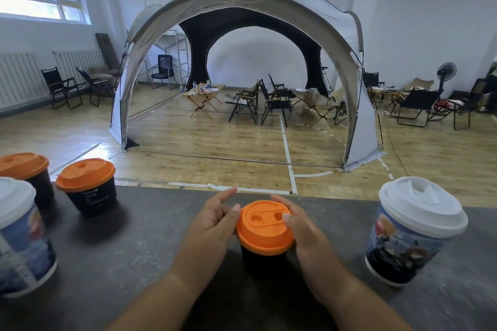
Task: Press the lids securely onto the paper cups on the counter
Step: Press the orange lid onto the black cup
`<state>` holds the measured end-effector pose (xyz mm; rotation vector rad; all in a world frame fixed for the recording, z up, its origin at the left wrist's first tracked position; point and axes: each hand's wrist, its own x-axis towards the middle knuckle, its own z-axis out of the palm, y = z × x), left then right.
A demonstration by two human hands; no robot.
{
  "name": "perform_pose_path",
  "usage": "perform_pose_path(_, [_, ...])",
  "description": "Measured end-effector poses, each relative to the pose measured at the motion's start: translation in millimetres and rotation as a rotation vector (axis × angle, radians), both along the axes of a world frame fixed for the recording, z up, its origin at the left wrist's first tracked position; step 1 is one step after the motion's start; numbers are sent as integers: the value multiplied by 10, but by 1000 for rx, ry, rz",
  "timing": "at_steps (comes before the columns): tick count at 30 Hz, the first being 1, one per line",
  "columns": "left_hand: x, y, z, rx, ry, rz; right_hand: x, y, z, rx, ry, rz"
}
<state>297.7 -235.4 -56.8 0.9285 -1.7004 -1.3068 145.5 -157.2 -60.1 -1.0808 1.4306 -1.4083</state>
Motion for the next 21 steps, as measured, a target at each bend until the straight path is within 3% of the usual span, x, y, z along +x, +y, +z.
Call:
perform_pose_path(7, [17, 33, 45, -41, 37, 30, -57, 15, 28, 60, 78, 140])
perform_pose_path(12, [-55, 57, -33, -11, 24, -117, -40, 23, 6, -89, 254, -104])
perform_pose_path(17, [-39, 68, -45, 34, 42, -206, -31, 28, -21, -30, 331, 102])
perform_pose_path(21, [-27, 86, -26, 19, 31, -210, -49, 42, 17, -13, 459, 75])
